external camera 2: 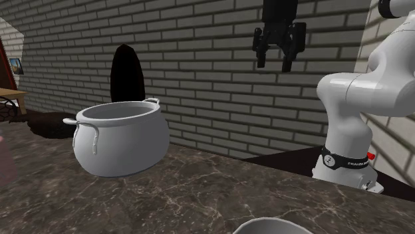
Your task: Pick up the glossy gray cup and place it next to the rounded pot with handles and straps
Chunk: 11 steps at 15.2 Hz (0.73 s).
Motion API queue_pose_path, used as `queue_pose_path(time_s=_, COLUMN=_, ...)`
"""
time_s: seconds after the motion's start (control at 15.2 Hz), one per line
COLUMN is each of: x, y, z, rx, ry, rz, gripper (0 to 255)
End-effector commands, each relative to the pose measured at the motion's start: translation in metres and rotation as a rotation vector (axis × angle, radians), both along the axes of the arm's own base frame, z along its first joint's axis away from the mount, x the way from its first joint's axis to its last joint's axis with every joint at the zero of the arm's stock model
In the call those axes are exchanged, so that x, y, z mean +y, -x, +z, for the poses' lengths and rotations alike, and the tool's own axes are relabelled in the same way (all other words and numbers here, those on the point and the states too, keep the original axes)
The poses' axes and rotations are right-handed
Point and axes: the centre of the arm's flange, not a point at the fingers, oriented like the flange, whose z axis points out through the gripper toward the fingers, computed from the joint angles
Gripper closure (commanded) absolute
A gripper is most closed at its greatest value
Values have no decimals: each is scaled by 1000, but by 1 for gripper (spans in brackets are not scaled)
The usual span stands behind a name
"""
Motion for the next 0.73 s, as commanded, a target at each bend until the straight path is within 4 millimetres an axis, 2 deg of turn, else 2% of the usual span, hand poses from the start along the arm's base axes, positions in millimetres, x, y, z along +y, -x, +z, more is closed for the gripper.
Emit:
queue_pose_path(time_s=0.0, x=0, y=0, z=0, rx=0, ry=0, rz=0, gripper=0)
queue_pose_path(time_s=0.66, x=108, y=-75, z=-31, rx=-1, ry=22, rz=-17, gripper=0)
